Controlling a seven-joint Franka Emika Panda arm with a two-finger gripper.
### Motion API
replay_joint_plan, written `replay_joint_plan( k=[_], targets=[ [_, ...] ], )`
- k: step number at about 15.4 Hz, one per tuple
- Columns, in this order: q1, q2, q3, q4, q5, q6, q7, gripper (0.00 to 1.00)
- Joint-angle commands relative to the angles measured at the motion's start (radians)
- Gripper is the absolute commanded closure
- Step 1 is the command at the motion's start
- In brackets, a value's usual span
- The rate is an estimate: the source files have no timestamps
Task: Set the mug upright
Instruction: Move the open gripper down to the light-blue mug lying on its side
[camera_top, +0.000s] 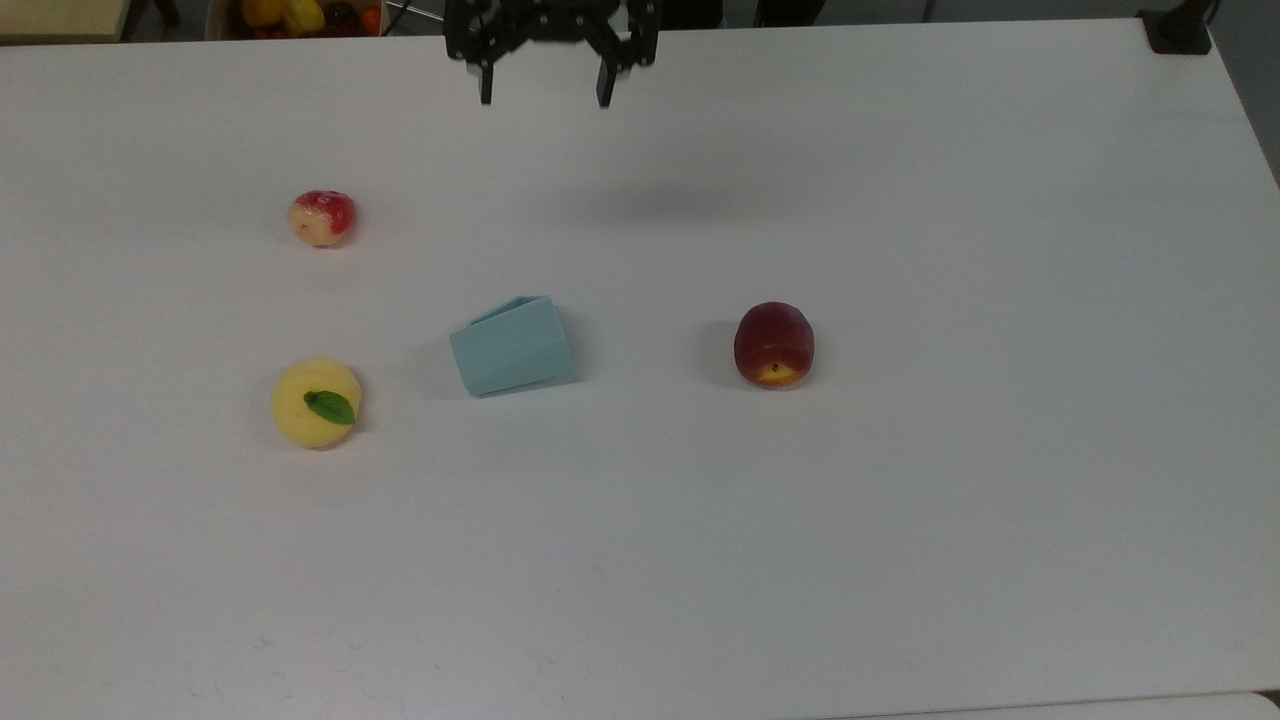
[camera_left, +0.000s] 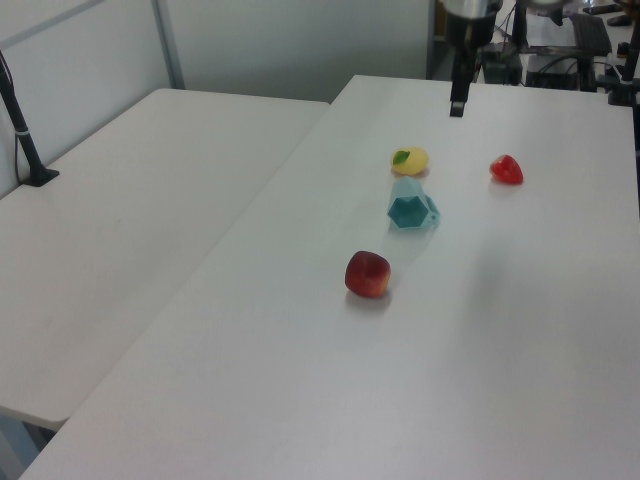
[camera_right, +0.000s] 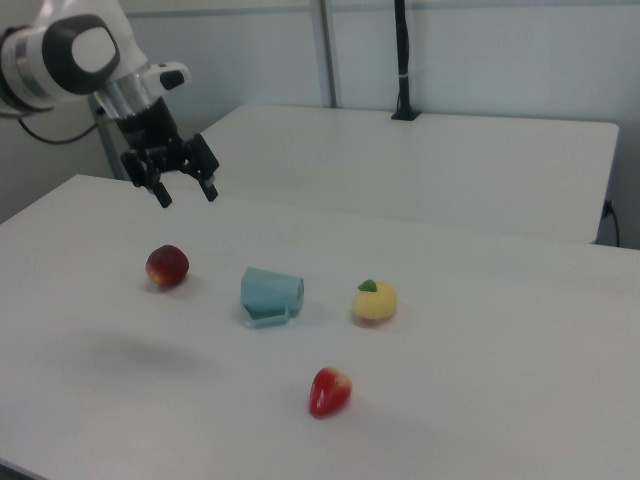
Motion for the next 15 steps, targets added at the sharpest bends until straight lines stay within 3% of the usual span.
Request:
replay_joint_plan(
  k=[1,8,15],
  targets=[
    [0.037,0.011,-0.003,-0.110,-0.120,0.134,0.132,0.00],
    [0.093,0.094,-0.003,-0.237,-0.396,0.322,0.445,0.00],
    [0.094,0.219,-0.003,-0.237,-0.600,0.404,0.662,0.00]
  ],
)
